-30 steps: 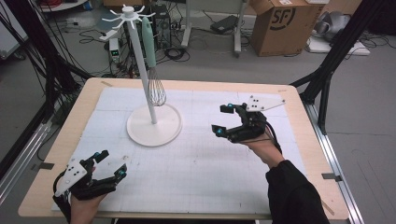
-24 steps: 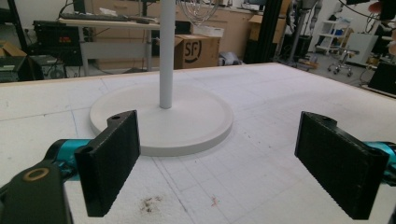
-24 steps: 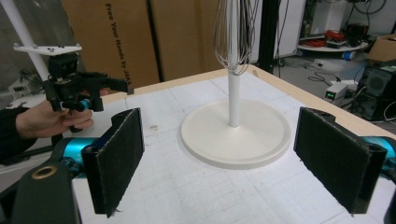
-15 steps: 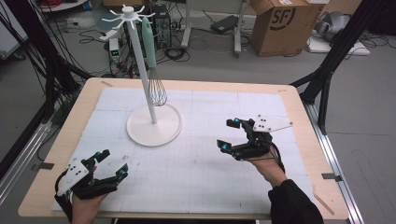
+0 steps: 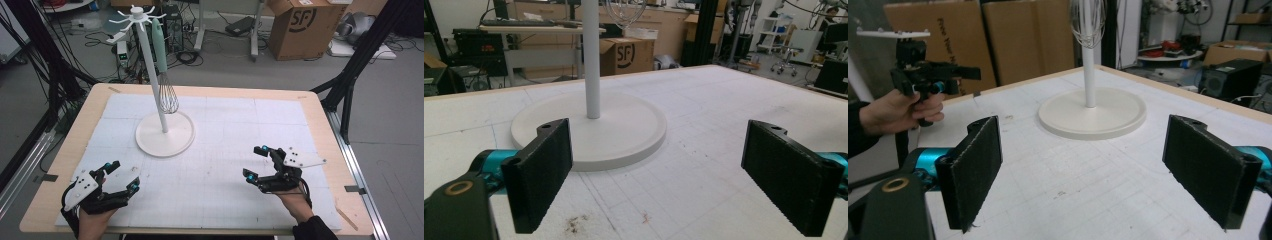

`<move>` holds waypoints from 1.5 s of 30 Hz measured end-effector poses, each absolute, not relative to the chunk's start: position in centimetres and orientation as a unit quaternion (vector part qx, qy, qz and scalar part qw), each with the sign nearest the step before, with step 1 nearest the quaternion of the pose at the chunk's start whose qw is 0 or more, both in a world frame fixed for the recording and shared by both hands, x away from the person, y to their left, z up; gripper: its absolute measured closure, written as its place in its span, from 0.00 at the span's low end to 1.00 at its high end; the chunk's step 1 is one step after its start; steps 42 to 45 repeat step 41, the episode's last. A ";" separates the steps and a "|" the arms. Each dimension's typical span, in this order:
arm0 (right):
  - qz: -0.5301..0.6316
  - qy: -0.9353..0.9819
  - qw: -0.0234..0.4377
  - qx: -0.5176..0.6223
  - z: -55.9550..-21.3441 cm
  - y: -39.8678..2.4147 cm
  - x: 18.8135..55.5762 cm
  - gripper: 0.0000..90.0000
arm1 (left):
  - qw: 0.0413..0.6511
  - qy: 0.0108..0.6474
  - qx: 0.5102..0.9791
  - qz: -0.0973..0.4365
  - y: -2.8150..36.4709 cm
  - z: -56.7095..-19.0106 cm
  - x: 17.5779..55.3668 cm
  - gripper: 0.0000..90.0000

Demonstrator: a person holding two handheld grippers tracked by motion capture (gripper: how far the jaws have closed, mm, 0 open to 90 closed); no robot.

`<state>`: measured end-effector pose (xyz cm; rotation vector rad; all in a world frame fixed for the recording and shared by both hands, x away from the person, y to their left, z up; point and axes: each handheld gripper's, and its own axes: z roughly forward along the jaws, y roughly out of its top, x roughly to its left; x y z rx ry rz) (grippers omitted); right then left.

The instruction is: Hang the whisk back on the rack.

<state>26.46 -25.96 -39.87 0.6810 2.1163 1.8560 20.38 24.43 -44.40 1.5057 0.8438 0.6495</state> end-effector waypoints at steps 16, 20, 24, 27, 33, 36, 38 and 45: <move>0.654 0.695 0.149 0.259 -42.0 -27.2 23.7 0.17 | 0.601 0.358 0.658 0.278 24.1 -44.5 20.4 0.15; 0.656 0.693 0.151 0.259 -42.1 -27.3 23.6 0.17 | 0.601 0.358 0.659 0.278 24.1 -44.5 20.5 0.15; 0.652 0.696 0.150 0.260 -42.4 -27.2 23.4 0.17 | 0.601 0.361 0.658 0.276 24.1 -44.5 20.4 0.15; 0.648 0.700 0.154 0.259 -42.8 -27.1 23.3 0.17 | 0.604 0.361 0.655 0.276 24.1 -44.5 20.1 0.15; 0.648 0.699 0.158 0.258 -42.7 -27.0 23.2 0.17 | 0.598 0.355 0.665 0.273 23.9 -44.8 20.5 0.15; 0.650 0.697 0.157 0.261 -42.7 -27.1 23.2 0.17 | 0.600 0.356 0.663 0.272 23.9 -44.8 20.5 0.15; 0.650 0.697 0.157 0.260 -42.7 -27.1 23.2 0.17 | 0.599 0.357 0.664 0.270 24.0 -44.8 20.5 0.15; 0.651 0.695 0.159 0.261 -42.7 -27.2 23.1 0.17 | 0.598 0.356 0.665 0.270 23.9 -44.8 20.5 0.15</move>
